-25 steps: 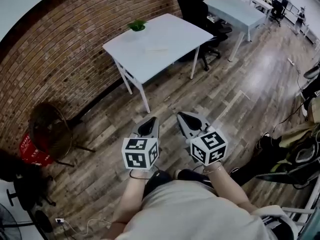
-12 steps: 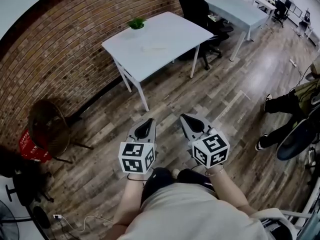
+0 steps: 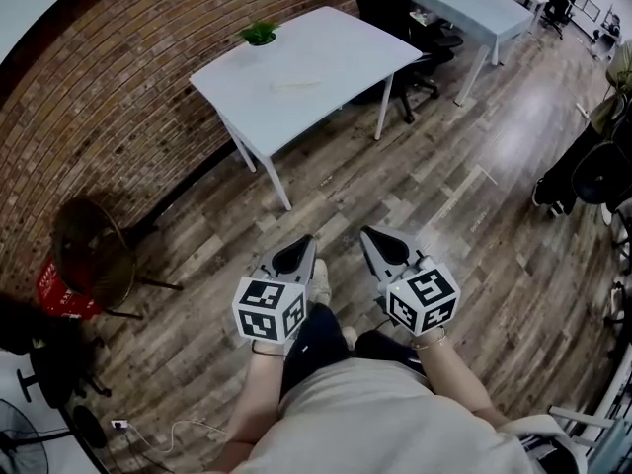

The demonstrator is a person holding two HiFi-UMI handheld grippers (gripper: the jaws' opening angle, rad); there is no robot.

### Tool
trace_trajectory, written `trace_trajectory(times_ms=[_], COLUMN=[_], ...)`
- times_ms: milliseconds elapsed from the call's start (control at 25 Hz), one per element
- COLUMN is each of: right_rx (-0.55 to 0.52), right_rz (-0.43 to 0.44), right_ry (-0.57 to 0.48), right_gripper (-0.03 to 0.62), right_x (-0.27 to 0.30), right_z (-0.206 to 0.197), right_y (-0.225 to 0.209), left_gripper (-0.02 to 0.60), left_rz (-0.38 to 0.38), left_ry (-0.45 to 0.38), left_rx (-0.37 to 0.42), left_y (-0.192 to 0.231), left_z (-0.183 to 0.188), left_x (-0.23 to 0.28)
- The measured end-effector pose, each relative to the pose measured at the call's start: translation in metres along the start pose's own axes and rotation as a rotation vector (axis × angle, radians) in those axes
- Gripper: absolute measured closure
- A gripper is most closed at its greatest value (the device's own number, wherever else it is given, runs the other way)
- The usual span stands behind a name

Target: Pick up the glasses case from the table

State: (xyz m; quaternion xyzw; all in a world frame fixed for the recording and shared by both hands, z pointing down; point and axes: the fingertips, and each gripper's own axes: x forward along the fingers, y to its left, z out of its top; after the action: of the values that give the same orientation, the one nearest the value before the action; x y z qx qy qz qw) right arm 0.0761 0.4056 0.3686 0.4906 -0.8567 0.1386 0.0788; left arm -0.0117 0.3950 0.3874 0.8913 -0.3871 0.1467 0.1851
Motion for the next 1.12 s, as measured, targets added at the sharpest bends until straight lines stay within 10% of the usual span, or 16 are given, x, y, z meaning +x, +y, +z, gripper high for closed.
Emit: trace_trajectory(times_ms=[1120], right_rx=[0.009], right_rz=[-0.077], right_ry=[0.039], right_gripper=[0.595], right_x=[0.308], right_z=[0.1], right_y=[-0.152], left_gripper=[0.569], left_rz=[-0.069], left_ry=[0.077], left_rx=[-0.016], left_y=[0.26], left_z=[0.13], left_x=[0.213])
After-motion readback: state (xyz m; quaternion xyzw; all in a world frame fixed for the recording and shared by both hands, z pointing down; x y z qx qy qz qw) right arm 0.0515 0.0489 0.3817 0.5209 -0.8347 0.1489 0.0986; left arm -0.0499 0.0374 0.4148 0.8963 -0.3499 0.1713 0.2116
